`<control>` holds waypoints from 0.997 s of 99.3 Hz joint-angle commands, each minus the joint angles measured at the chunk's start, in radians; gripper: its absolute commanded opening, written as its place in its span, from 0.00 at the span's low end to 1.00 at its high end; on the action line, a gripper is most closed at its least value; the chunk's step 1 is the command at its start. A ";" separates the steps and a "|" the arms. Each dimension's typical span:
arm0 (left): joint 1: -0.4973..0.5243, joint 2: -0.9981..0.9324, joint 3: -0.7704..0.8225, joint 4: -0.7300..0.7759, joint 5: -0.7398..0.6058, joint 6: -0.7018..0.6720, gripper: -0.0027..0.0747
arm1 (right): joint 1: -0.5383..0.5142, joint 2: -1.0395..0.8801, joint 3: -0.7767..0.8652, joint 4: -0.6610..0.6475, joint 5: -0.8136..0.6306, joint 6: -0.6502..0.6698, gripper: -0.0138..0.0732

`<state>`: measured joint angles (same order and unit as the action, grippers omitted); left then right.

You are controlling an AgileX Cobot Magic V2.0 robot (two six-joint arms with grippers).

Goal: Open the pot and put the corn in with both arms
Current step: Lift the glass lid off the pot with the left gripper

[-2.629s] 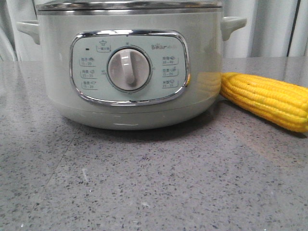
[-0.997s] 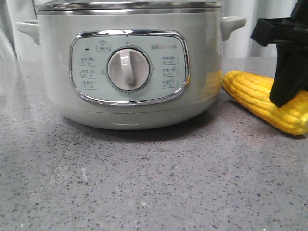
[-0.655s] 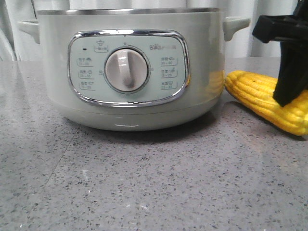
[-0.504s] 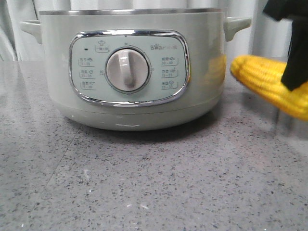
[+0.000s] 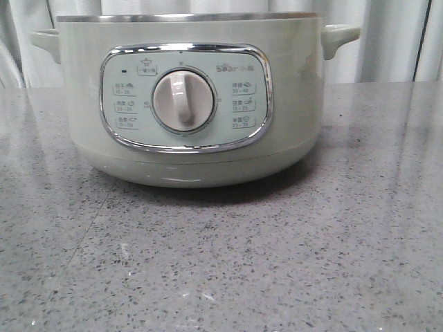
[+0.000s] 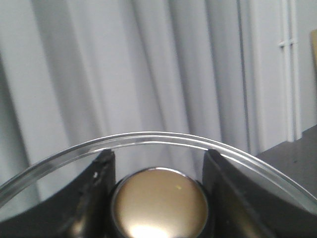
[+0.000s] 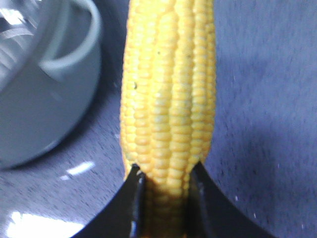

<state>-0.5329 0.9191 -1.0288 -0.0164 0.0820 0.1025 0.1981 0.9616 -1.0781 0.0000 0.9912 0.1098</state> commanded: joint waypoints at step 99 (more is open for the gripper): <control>0.283 -0.242 0.618 -0.127 -0.298 -0.003 0.01 | 0.298 0.459 -0.442 0.148 -0.150 -0.088 0.11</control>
<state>-0.2546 0.6607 -0.3867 -0.1038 -0.0314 0.1086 0.4949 1.4398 -1.4829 0.1440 0.9153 0.0379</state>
